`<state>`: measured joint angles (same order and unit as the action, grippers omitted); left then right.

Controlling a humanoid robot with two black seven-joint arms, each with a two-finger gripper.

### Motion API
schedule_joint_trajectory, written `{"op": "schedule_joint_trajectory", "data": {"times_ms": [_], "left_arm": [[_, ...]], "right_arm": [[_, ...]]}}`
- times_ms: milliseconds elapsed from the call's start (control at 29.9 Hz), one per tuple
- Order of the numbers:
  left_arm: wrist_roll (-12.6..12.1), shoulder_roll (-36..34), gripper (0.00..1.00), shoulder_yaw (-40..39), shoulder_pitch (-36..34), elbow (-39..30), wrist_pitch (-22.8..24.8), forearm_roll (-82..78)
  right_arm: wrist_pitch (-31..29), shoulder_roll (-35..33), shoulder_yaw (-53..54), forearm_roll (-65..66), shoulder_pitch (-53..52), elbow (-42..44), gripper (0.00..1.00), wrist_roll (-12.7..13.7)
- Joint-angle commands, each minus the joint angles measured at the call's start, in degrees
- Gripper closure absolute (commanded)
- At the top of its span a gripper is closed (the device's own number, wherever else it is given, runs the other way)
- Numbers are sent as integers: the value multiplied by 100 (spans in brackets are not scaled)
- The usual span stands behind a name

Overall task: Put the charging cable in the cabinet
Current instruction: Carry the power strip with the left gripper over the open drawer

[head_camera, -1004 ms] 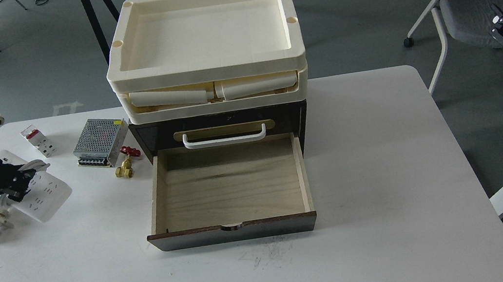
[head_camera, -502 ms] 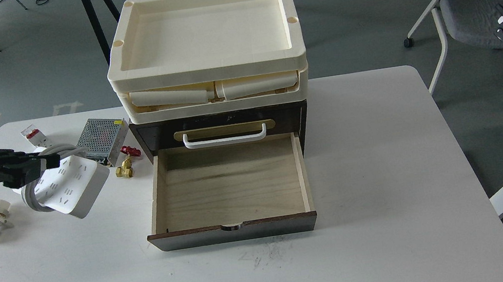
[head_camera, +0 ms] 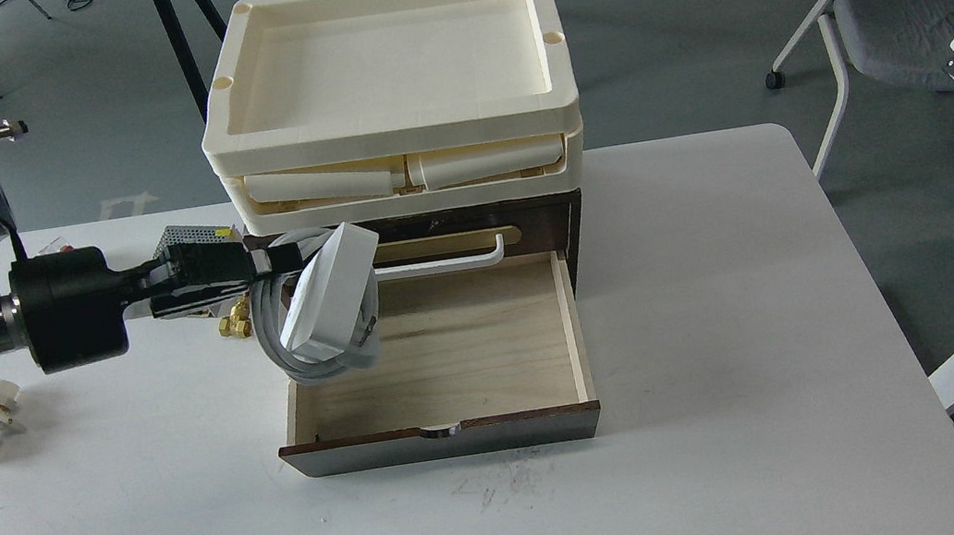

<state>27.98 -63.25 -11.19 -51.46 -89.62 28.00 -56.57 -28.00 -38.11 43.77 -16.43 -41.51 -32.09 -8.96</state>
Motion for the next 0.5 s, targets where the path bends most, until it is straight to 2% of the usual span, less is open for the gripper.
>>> {"op": "schedule_joint_trajectory", "data": {"times_ms": [0,201,469], "left_arm": [[2,505,100,-14,241,146,0,32],[2,1077,100,-23,321,752,0,305],[2,1411,100,-32,575,1341,0,358]], "right_arm": [[0,-4,0,0,11,18,0,0],[0,-4,0,0,55,45,0,-9],[0,-4,0,0,55,53,0,0]]}}
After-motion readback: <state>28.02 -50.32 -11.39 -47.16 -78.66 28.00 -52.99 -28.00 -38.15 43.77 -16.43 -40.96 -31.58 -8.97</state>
